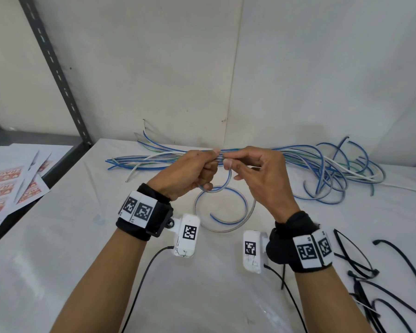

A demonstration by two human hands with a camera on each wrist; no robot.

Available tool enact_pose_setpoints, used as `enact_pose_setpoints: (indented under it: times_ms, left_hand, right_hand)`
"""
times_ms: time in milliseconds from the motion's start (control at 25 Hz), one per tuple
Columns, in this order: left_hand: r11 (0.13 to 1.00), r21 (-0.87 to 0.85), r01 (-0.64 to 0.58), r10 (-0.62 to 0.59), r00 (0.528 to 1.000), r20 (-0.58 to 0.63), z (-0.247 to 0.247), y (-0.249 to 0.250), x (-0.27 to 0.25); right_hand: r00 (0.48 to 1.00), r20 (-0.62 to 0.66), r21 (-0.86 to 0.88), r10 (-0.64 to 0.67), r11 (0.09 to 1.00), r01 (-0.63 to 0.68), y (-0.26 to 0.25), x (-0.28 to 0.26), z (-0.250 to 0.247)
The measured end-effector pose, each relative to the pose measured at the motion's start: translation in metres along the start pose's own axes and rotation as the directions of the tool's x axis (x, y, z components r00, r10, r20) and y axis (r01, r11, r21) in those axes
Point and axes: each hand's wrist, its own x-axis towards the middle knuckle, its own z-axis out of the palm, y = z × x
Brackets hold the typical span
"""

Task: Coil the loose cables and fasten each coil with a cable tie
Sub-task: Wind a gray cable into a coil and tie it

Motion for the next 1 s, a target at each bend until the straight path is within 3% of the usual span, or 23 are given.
enact_pose_setpoints:
  times_ms: [320,400,600,720,880,1000]
  left_hand:
    - [0.989,0.129,-0.078,0.088,0.994,-0.072,-0.004,-0.004,0.003]
    - [0.993,0.053,-0.107,0.112,0.988,-0.104,-0.007,-0.002,0.001]
    - [0.944,-0.276,-0.181,0.115,0.964,-0.238,-0.013,0.005,0.003]
    - [0.898,-0.392,-0.2,0.108,0.964,-0.245,-0.008,0.004,0.007]
    - [0.848,-0.494,-0.194,0.103,0.973,-0.205,0.005,-0.001,0.012]
    - [0.894,-0.422,-0.15,0.089,0.983,-0.161,0.002,0.001,0.01]
  right_hand:
    - [0.973,-0.214,-0.044,-0.086,0.996,0.078,-0.006,-0.001,-0.005]
    - [0.963,-0.258,-0.019,-0.08,0.997,0.078,-0.004,-0.001,-0.002]
    - [0.994,-0.102,0.162,0.038,0.987,-0.022,0.004,-0.006,0.03]
    - [0.989,-0.136,0.233,0.06,0.972,-0.027,0.008,-0.007,0.039]
    - [0.971,-0.235,0.27,0.049,0.963,0.017,0.009,-0.007,0.039]
    - [0.984,-0.179,0.247,0.011,0.968,0.035,0.009,-0.002,0.026]
